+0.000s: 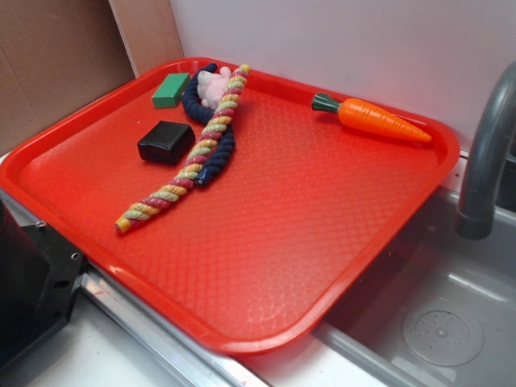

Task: Grab the green block.

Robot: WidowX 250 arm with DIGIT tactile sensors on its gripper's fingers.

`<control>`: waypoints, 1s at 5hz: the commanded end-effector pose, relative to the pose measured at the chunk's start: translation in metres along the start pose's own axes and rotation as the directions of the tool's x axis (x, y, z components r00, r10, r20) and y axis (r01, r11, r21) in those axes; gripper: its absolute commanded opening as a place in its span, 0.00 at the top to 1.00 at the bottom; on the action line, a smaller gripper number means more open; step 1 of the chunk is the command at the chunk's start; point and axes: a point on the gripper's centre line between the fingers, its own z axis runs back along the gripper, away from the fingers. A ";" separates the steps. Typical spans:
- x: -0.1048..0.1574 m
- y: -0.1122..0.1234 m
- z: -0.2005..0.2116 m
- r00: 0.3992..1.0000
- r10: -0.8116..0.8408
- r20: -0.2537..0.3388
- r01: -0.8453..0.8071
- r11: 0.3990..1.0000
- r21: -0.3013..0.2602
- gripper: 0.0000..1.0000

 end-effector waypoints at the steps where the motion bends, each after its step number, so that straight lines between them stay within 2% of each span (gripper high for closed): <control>1: 0.000 0.000 0.000 1.000 0.000 0.000 0.000 1.000 0.000 0.00; 2: 0.003 0.032 -0.034 0.987 0.158 0.030 -0.159 0.987 0.037 0.00; 3: 0.023 0.074 -0.056 0.946 0.321 0.046 -0.324 0.942 0.085 0.00; 4: 0.049 0.110 -0.080 0.918 0.378 0.116 -0.388 0.919 0.076 0.00; 5: 0.076 0.133 -0.115 0.874 0.444 0.198 -0.449 0.893 -0.021 0.00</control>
